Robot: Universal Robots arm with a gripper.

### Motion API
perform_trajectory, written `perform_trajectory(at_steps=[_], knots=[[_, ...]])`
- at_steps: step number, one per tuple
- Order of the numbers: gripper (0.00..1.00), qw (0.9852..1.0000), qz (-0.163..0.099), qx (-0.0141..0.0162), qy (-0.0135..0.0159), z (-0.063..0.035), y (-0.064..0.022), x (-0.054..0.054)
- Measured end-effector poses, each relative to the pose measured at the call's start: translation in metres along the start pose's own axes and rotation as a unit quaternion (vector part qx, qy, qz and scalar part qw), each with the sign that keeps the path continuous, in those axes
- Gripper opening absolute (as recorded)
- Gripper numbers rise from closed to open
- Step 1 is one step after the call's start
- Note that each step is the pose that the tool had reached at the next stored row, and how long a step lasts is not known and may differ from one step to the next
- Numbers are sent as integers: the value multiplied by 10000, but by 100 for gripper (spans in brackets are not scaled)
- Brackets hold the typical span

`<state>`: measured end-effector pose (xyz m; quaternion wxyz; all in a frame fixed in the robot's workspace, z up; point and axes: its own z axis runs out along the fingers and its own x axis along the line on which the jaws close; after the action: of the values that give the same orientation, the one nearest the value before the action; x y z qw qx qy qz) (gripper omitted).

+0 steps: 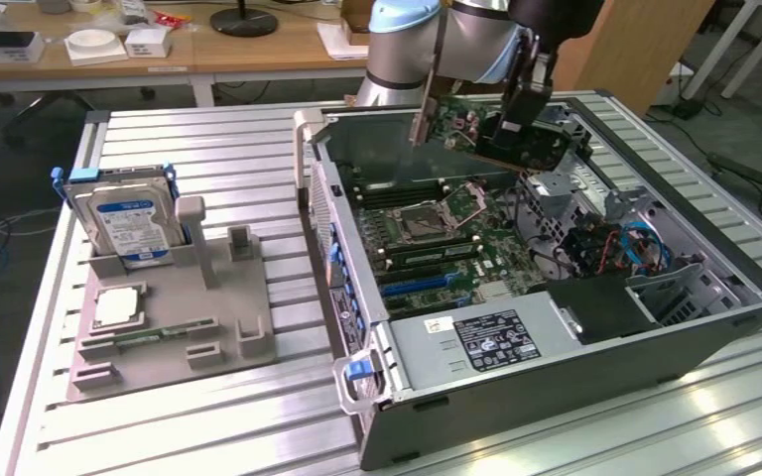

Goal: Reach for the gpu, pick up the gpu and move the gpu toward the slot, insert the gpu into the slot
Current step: 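Insert the gpu into the slot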

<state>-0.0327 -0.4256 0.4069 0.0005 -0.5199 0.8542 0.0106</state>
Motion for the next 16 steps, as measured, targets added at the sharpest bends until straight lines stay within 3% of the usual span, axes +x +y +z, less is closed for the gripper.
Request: perform_trajectory(at_steps=[4,9,13,16], knots=[[27,9994,-342,-4,6,0,0,0],[27,9969,-793,-9,14,1,0,0],[27,9933,-1154,-14,21,1,0,0],[27,9897,-1428,-17,25,2,0,0]])
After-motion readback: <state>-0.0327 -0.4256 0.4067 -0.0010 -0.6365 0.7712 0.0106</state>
